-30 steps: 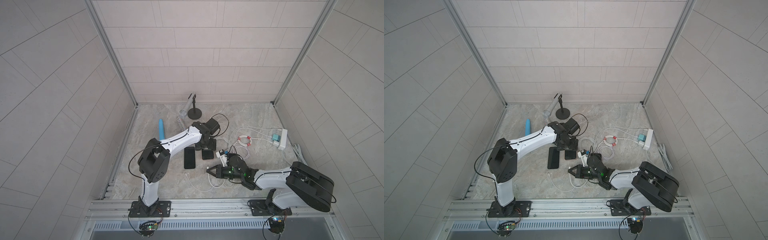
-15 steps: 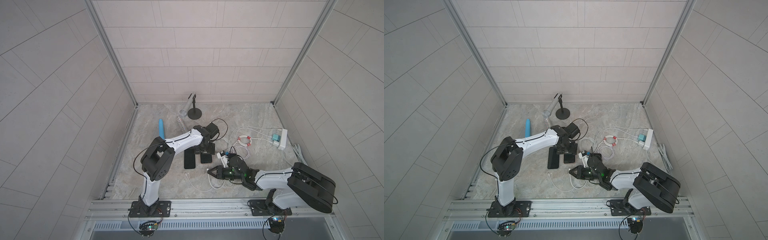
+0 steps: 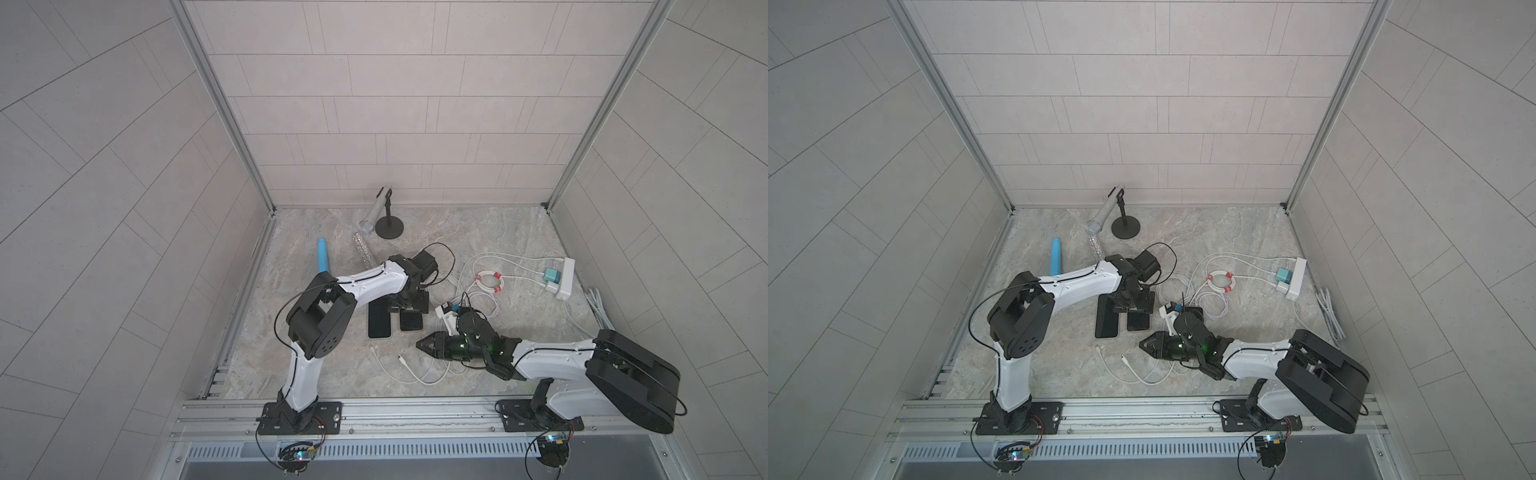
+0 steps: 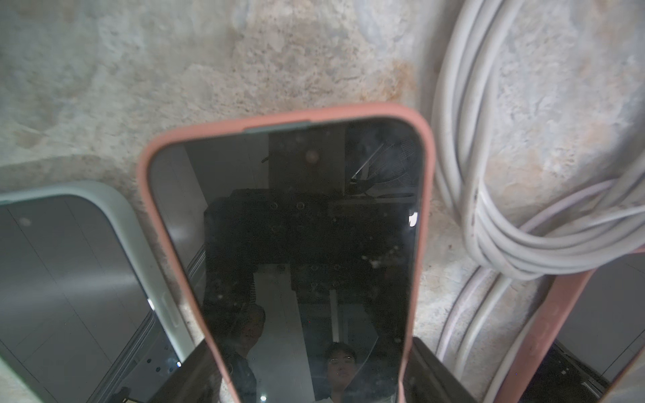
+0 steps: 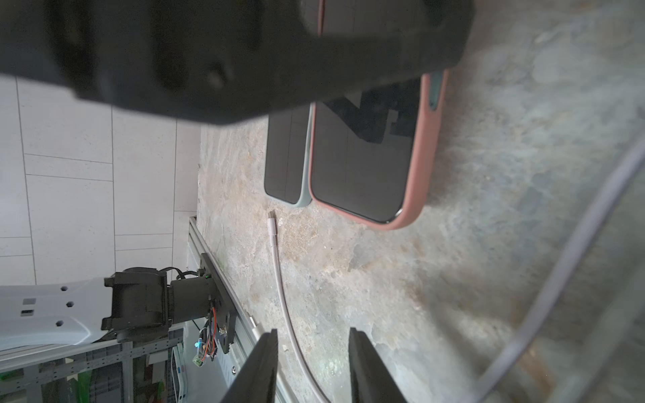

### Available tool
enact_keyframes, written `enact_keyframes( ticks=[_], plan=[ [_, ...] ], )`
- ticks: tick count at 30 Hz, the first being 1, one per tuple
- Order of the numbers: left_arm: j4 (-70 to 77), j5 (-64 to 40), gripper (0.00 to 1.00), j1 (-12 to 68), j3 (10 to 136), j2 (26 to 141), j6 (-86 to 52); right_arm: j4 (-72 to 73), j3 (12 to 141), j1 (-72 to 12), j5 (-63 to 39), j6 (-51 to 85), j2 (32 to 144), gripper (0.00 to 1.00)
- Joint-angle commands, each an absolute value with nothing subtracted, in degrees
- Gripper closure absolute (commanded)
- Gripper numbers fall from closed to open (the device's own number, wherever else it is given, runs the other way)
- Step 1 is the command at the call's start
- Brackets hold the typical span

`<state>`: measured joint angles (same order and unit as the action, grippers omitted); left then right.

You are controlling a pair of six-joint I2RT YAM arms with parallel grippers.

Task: Unplug the charging cable from the phone
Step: Place the phone at the center of the board.

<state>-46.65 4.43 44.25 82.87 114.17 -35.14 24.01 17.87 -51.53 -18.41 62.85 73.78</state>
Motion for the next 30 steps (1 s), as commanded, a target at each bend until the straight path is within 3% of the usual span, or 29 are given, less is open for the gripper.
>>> enact_keyframes(
  ticks=[1, 12, 30],
  plan=[
    [-46.3, 3.9, 1.0, 44.2, 82.5, 116.1, -34.6, 16.0, 20.2, -51.5, -15.4, 60.2, 68.3, 0.57],
    [-46.1, 3.1, 0.86, 44.1, 82.2, 118.3, -34.6, -7.5, 22.3, -45.6, -8.9, 55.1, 42.6, 0.28],
    [-45.8, 3.2, 0.19, 44.8, 80.5, 114.9, -34.3, -20.1, 20.8, -33.3, -14.9, 52.5, 32.6, 0.22]
  ],
)
